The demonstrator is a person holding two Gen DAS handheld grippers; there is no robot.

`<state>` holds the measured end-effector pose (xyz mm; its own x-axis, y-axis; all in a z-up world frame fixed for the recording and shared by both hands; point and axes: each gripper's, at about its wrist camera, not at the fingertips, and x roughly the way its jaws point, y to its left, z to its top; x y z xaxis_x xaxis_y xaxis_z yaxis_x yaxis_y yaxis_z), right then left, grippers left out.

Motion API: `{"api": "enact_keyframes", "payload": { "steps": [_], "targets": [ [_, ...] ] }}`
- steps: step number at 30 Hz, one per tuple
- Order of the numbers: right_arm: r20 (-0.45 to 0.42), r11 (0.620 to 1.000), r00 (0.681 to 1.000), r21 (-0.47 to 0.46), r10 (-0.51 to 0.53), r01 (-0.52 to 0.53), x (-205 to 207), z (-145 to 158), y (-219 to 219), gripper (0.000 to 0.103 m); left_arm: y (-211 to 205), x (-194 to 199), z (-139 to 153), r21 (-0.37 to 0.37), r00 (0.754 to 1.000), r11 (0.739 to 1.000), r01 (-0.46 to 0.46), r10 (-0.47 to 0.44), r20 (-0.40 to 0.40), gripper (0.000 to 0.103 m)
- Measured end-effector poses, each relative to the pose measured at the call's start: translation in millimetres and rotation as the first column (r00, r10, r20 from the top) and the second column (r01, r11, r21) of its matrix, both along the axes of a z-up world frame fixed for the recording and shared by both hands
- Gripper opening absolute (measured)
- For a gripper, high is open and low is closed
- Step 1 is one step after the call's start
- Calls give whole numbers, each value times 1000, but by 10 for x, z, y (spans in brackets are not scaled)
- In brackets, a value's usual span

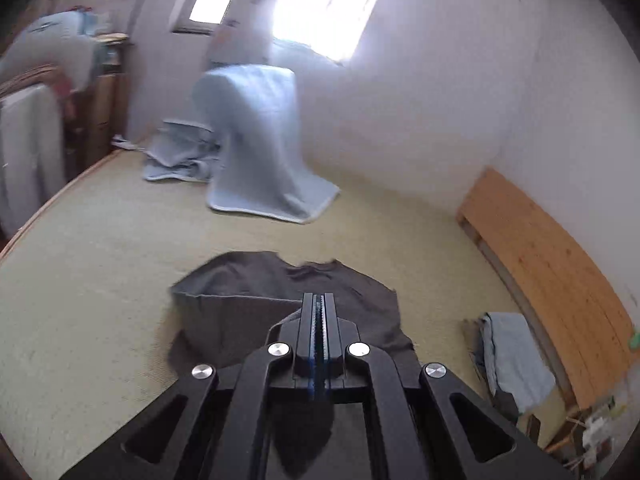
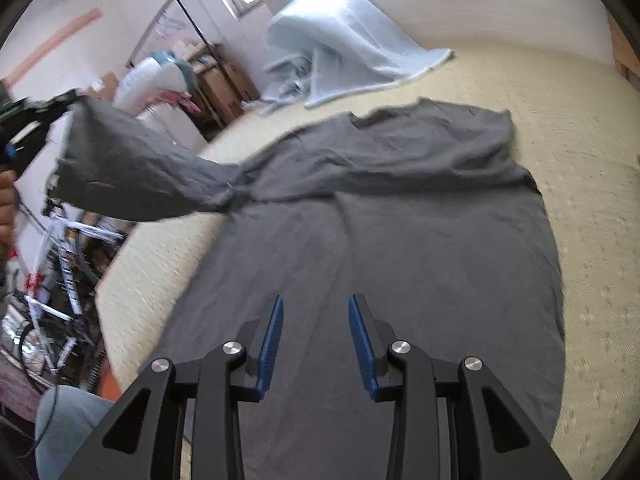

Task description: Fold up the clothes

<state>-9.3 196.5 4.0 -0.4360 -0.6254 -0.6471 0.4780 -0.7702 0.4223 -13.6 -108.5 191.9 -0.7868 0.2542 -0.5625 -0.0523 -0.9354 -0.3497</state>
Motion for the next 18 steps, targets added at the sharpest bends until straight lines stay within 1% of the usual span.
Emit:
{"api": "enact_keyframes", "payload": {
  "steps": [3,5,6,7,8,9,10,12,15,16,18],
  "targets": [
    [-55,993,998,-110,29,-35,-46,162,43,37,315,-344,-140,16,996,999,52,-53,75,1],
    [-96,981,995,-184,36,-54,-31,308,64,39,536,-468,-235,18,989,996,83,-85,118,1],
    [-122,974,992,-216,38,-64,-8,393,68,41,649,-536,-300,14,985,995,98,-99,138,1],
    [-152,969,987,-235,40,-76,27,474,66,49,764,-601,-366,10,981,994,113,-113,159,1],
    [-186,964,982,-249,45,-92,71,546,56,54,891,-639,-434,1,976,991,132,-130,177,1],
    [-219,959,974,-263,50,-108,115,617,46,54,1018,-681,-490,-8,970,989,150,-145,193,1],
    [-242,959,969,-259,52,-116,142,658,33,54,1144,-697,-549,-15,964,986,167,-160,212,1],
    [-244,965,969,-242,42,-103,136,657,6,55,1395,-730,-666,-27,950,979,201,-188,249,1],
    [-190,973,982,-221,26,-68,47,521,-41,55,1726,-757,-828,-56,931,968,246,-219,293,1],
    [-173,977,984,-205,27,-63,23,470,-56,56,1822,-754,-881,-66,925,963,260,-228,305,1],
    [-168,988,986,-151,17,-42,-11,392,-91,56,1961,-747,-971,-75,914,958,278,-240,326,1]
  ]
}}
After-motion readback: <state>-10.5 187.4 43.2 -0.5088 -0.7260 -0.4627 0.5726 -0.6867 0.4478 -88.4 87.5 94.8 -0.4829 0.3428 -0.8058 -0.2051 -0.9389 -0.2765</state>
